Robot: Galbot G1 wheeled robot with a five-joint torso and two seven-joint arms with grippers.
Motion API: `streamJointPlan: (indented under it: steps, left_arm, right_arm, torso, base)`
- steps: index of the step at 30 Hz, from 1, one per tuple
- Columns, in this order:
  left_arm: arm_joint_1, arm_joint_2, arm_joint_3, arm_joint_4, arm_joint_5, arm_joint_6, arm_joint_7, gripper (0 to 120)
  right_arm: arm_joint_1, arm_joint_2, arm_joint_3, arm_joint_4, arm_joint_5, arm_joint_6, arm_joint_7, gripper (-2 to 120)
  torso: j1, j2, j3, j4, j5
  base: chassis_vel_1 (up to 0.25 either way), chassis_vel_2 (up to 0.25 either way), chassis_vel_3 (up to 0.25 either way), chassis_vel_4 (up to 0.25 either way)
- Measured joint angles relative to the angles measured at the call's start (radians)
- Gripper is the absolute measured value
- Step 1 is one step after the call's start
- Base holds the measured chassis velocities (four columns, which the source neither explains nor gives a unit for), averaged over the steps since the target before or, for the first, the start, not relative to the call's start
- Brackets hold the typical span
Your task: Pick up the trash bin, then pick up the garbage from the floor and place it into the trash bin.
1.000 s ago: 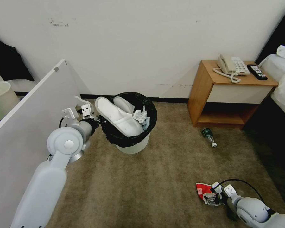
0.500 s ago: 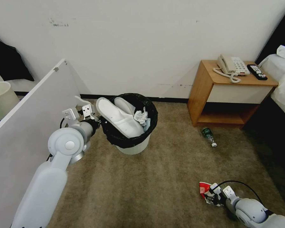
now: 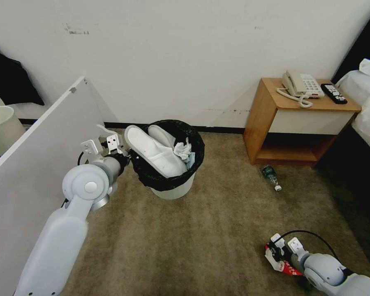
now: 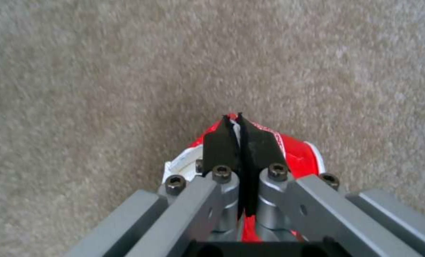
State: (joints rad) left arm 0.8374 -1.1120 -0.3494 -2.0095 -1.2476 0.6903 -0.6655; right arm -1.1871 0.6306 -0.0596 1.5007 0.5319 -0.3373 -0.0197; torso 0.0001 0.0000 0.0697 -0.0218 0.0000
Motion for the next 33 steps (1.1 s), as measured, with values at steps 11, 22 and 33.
streamJointPlan:
  steps: [11, 22, 33]
  left_arm:
    - [0.007, 0.0, -0.003, 0.001, 0.002, 0.0, 0.003, 4]
    - [0.008, -0.005, -0.001, 0.001, 0.003, 0.0, 0.004, 4]
    - [0.019, -0.009, 0.008, -0.009, 0.003, 0.001, -0.004, 4]
  right_arm:
    - [0.019, 0.02, -0.005, -0.015, 0.009, -0.001, 0.001, 0]
    - [0.038, 0.041, 0.101, 0.045, 0.035, 0.0, 0.007, 0]
    - [0.167, 0.08, 0.203, 0.153, 0.074, 0.002, 0.026, 0]
  torso:
    - [0.0, 0.0, 0.0, 0.0001, 0.0]
    - [0.0, 0.0, 0.0, 0.0, -0.0001]
    - [0.0, 0.0, 0.0, 0.0, 0.0001]
  base:
    - [0.0, 0.0, 0.0, 0.0]
    - [0.0, 0.0, 0.0, 0.0]
    - [0.0, 0.0, 0.0, 0.0]
